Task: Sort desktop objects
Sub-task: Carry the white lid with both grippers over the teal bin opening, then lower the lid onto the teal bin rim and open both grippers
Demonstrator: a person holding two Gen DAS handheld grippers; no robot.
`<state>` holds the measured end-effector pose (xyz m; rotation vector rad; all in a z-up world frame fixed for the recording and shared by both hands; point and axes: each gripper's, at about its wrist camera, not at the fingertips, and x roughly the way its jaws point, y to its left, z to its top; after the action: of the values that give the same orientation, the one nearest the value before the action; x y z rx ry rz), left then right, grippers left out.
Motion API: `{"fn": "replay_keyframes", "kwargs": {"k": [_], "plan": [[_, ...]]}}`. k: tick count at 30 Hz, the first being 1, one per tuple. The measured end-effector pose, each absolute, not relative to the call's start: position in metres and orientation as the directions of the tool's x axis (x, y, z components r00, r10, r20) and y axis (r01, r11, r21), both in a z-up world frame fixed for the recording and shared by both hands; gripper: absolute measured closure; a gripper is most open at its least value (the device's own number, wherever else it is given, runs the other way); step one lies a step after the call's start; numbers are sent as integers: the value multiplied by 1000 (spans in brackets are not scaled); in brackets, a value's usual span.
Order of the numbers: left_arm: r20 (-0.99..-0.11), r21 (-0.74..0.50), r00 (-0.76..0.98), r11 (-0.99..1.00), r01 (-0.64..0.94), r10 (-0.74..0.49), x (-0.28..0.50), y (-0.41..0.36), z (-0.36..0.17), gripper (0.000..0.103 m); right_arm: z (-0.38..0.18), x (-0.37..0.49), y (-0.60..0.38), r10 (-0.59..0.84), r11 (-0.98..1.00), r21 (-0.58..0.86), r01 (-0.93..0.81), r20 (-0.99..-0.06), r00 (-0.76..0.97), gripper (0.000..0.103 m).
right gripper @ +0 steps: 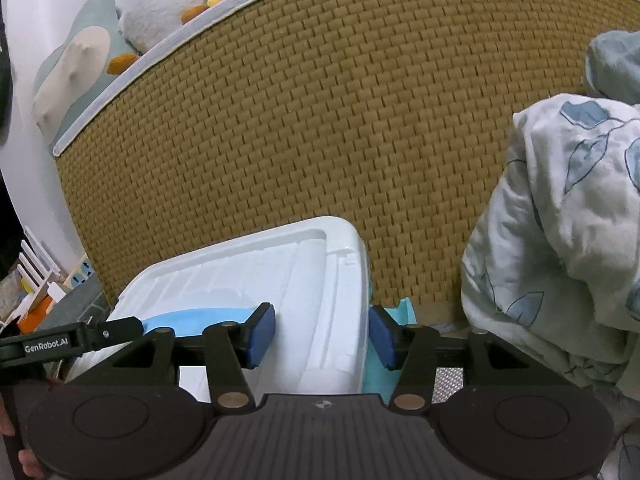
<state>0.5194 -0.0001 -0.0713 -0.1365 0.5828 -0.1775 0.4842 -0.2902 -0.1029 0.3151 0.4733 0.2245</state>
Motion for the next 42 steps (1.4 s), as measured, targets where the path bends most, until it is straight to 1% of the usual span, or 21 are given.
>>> {"fn": "replay_keyframes", "kwargs": {"k": [6,10,13,14,18,25,29,31,32,36,39,42], "plan": [[-523,-180,826,974,135,-211,519,1,-71,8,-102,486,-291,295,929,336,-158,-412,862,46],[-503,-167,843,978,123,-192,516,6,-68,8,-100,485,-291,295,932,324,-164,-412,862,46],[-503,-222,842,971,91,-194,515,17,-70,8,-101,484,-291,278,935,321,-148,-407,870,46],[-499,-240,844,967,83,-196,514,20,-71,8,-100,482,-291,273,937,317,-146,-402,874,46],[-465,-223,869,972,72,-171,504,22,-67,8,-95,474,-290,255,943,298,-144,-377,890,46],[-414,-252,894,965,71,-173,469,26,-63,7,-85,459,-289,226,954,265,-139,-331,916,46],[-376,-181,917,981,69,-134,449,21,-56,7,-83,436,-283,194,966,225,-129,-300,934,45],[-358,-158,925,985,73,-126,441,18,-53,7,-85,417,-277,174,973,195,-121,-287,942,42],[-352,-156,927,985,81,-132,438,16,-51,7,-85,411,-274,171,975,186,-119,-291,941,39],[-329,-186,931,977,103,-160,412,11,-47,7,-83,391,-262,151,982,151,-109,-302,941,36],[-323,-128,938,987,93,-130,386,6,-51,3,-86,378,-252,142,988,109,-112,-322,936,36],[-328,-69,940,995,72,-90,364,3,-54,3,-91,362,-244,131,991,61,-118,-345,929,36]]}}
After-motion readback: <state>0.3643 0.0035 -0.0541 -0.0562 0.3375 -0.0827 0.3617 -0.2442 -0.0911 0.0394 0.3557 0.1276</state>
